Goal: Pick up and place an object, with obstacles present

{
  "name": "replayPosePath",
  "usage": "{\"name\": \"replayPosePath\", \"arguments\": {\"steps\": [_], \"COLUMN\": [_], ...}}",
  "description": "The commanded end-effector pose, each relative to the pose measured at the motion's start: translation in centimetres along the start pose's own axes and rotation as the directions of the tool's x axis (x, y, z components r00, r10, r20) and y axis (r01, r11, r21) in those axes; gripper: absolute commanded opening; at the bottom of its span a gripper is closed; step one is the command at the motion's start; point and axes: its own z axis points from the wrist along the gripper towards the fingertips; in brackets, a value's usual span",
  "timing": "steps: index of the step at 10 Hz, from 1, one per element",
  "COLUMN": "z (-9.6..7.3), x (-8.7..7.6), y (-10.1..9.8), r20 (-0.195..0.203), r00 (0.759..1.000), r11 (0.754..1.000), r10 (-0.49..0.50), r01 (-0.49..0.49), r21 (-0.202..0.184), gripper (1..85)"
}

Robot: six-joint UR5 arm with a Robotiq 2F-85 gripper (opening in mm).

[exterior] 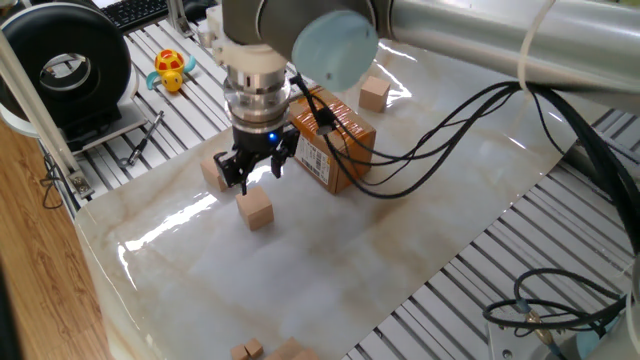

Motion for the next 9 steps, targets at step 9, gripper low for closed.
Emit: {"name": "replayPosePath", "arguments": {"steps": [9], "z": [1.5], "x": [0.1], "y": [1.9], "r20": [0.015], "r00": [0.997], "r11": [0.997], "r10": [0.072], "r01": [-0.072], "r21": [0.002], "gripper": [61.3]}}
